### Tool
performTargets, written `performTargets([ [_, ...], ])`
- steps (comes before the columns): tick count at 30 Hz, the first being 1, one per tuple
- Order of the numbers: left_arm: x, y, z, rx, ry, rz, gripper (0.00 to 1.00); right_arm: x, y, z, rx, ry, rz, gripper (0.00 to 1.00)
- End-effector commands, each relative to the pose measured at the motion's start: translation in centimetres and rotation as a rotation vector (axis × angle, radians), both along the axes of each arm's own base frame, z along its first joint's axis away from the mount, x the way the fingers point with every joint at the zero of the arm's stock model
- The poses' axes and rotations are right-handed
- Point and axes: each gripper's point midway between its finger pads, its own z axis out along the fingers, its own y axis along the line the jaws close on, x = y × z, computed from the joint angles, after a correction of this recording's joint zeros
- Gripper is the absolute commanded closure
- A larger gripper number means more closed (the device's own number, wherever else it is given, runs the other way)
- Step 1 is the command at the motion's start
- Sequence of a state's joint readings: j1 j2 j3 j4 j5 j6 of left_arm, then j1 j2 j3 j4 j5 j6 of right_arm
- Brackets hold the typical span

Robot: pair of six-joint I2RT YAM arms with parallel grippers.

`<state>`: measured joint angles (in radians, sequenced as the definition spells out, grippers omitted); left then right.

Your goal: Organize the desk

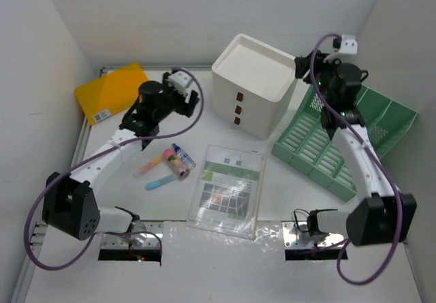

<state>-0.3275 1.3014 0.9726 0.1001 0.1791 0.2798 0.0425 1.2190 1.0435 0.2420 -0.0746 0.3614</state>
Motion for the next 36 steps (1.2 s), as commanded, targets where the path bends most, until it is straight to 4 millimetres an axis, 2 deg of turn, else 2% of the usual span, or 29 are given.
performTargets([
  [1, -0.3, -5.2, -0.7, 0.041, 0.025, -0.101, 0.33, 3.4, -2.4, -2.9, 0.03, 0.151, -0.187, 0.48],
  [2, 0.2, -6.6, 0.3, 0.038, 0.006, -0.118, 0.33, 5.0, -3.0, -3.4, 0.013, 0.163, -0.257, 0.48],
  [3, -0.2, -8.6, 0.3, 0.042, 0.009, -0.155, 0.33, 5.8, -3.3, -3.6, -0.006, 0.172, -0.29, 0.46],
  [4, 0.4, -9.6, -1.2, 0.056, 0.047, -0.154, 0.33, 6.5, -3.5, -3.9, -0.031, 0.185, -0.315, 0.44],
  [5, 0.9, -10.9, 0.0, 0.044, 0.03, -0.167, 0.33, 7.9, -3.2, -4.4, -0.044, 0.208, -0.319, 0.43],
  [6, 0.7, -12.3, 0.0, 0.039, 0.035, -0.189, 0.32, 8.5, -3.0, -4.5, -0.048, 0.216, -0.318, 0.41],
  [7, 1.2, -13.1, -1.1, 0.042, 0.059, -0.19, 0.32, 9.1, -2.7, -4.7, -0.051, 0.226, -0.312, 0.4],
  [8, 1.6, -13.9, -0.1, 0.031, 0.045, -0.19, 0.32, 10.0, -2.4, -5.2, -0.06, 0.247, -0.307, 0.4],
  [9, 1.6, -14.5, -0.6, 0.039, 0.06, -0.188, 0.32, 10.5, -2.3, -5.3, -0.063, 0.251, -0.313, 0.39],
  [10, 2.4, -14.9, -2.1, 0.055, 0.092, -0.163, 0.31, 10.8, -2.3, -5.9, -0.07, 0.276, -0.316, 0.39],
  [11, 3.0, -15.4, -1.4, 0.046, 0.084, -0.154, 0.31, 11.0, -2.2, -6.1, -0.074, 0.285, -0.316, 0.38],
  [12, 3.1, -15.8, -3.7, 0.07, 0.147, -0.146, 0.3, 11.5, -2.1, -7.3, -0.08, 0.308, -0.32, 0.38],
  [14, 3.6, -16.9, -3.4, 0.058, 0.154, -0.153, 0.29, 11.7, -1.9, -8.5, -0.096, 0.334, -0.319, 0.38],
  [15, 3.6, -17.3, -4.4, 0.058, 0.183, -0.162, 0.29, 11.8, -1.8, -9.2, -0.102, 0.348, -0.318, 0.38],
  [17, 3.8, -18.1, -3.8, 0.041, 0.187, -0.171, 0.29, 11.8, -1.7, -10.3, -0.102, 0.363, -0.321, 0.39],
  [19, 3.9, -18.4, -3.9, 0.038, 0.196, -0.164, 0.29, 11.8, -1.5, -10.9, -0.105, 0.371, -0.316, 0.41],
  [20, 4.3, -18.6, -3.3, 0.031, 0.184, -0.153, 0.29, 11.8, -1.2, -11.4, -0.106, 0.373, -0.311, 0.42],
  [21, 4.6, -18.5, -3.7, 0.038, 0.195, -0.136, 0.29, 11.8, -1.1, -11.5, -0.11, 0.373, -0.309, 0.43],
  [23, 5.5, -18.3, -3.2, 0.041, 0.18, -0.093, 0.33, 11.6, -0.7, -12.2, -0.115, 0.384, -0.302, 0.48],
  [24, 5.7, -18.3, -3.9, 0.049, 0.192, -0.084, 0.4, 11.9, -0.5, -11.9, -0.109, 0.364, -0.297, 0.49],
  [28, 5.7, -18.4, -4.2, 0.042, 0.208, -0.085, 0.58, 11.7, 0.1, -12.3, -0.113, 0.361, -0.288, 0.52],
  [32, 5.7, -18.7, -3.7, 0.041, 0.2, -0.093, 0.69, 11.8, 0.5, -12.8, -0.118, 0.366, -0.275, 0.53],
  [33, 6.0, -18.6, -3.4, 0.041, 0.19, -0.086, 0.78, 11.8, 0.5, -12.9, -0.117, 0.369, -0.274, 0.55],
  [34, 6.0, -18.5, -3.4, 0.046, 0.19, -0.082, 0.83, 11.9, 0.7, -13.1, -0.115, 0.37, -0.27, 0.57],
  [36, 6.2, -18.4, -3.2, 0.052, 0.182, -0.074, 0.96, 12.0, 0.8, -13.2, -0.104, 0.369, -0.265, 0.66],
])
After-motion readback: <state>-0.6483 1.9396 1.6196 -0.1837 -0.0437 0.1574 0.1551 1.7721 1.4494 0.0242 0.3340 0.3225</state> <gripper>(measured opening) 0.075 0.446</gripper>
